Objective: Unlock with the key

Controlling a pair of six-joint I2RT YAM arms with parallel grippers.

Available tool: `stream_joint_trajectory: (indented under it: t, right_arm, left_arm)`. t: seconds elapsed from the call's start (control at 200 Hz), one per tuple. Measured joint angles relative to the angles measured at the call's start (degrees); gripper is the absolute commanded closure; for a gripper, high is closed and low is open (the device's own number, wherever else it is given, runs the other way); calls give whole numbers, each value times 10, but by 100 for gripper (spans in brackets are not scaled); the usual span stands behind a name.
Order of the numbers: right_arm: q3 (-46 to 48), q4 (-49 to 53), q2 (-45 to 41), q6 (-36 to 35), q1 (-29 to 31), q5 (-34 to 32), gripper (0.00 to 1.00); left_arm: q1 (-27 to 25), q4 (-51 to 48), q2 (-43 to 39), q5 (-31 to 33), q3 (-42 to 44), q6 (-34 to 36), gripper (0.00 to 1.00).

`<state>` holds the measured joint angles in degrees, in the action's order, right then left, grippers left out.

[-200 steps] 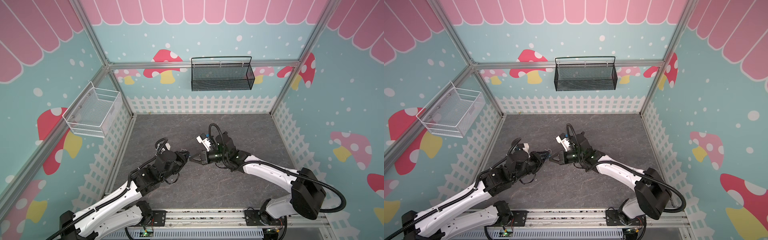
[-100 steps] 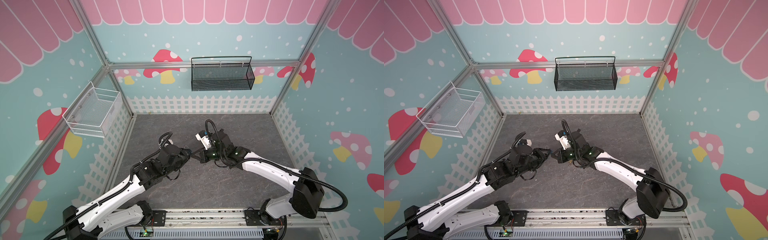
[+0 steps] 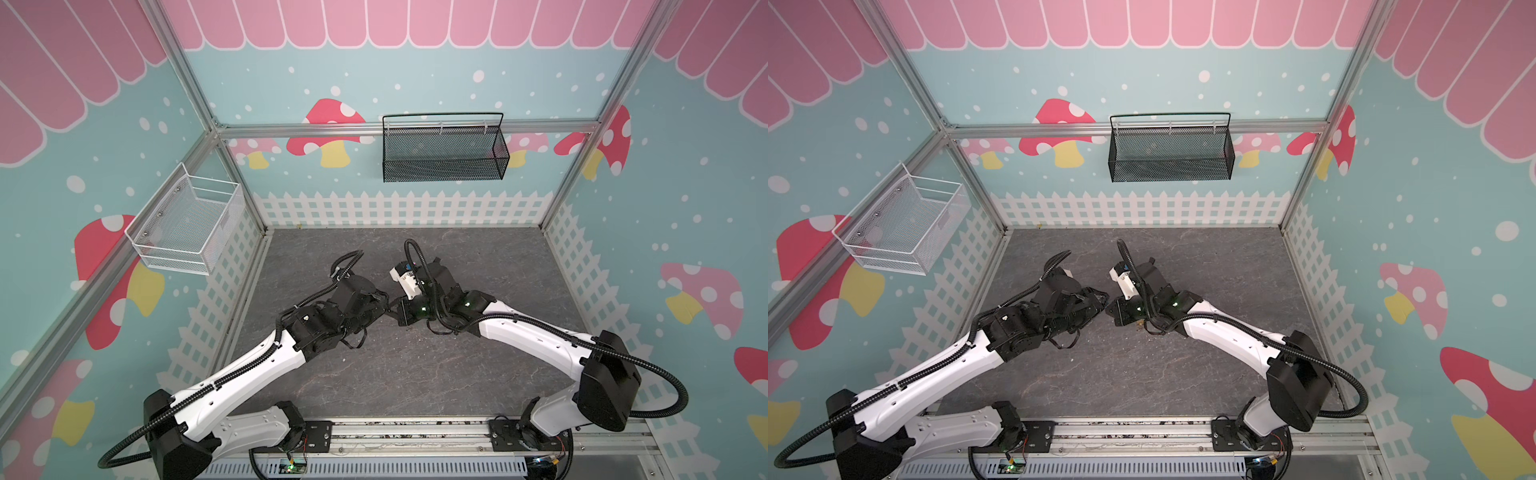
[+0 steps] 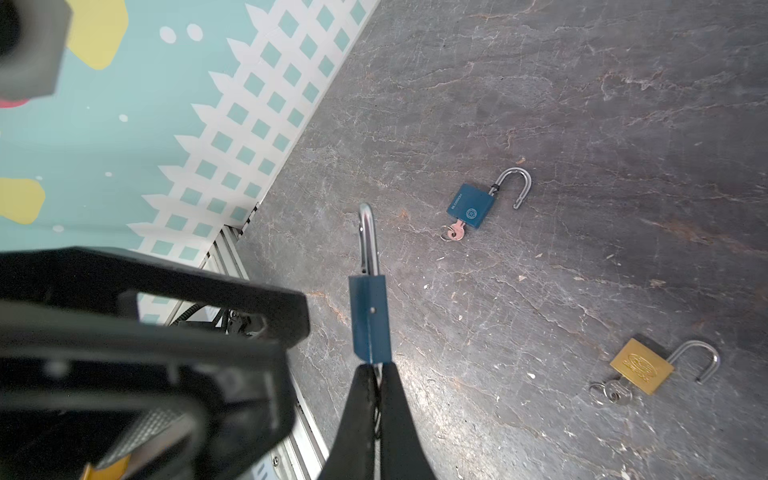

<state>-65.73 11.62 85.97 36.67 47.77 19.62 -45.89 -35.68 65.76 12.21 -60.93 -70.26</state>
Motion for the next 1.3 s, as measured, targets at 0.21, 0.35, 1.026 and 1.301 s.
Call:
stream_joint_trajectory:
  t: [0.21, 0.35, 1.026, 1.301]
  right_arm:
    - [-10, 10, 0, -5, 6, -6, 100]
    - [-10, 17, 0, -7, 7, -6, 100]
    - [-11, 19, 0, -16, 7, -22, 100]
    - [-18, 41, -8, -36, 7, -48, 57]
  left_arm:
    - [1, -9, 28, 12, 0, 0, 52]
    - [4, -9, 41, 17, 0, 0, 57]
    - [7, 19, 51, 17, 1, -12, 100]
    - [10, 61, 41, 22, 19, 51, 100]
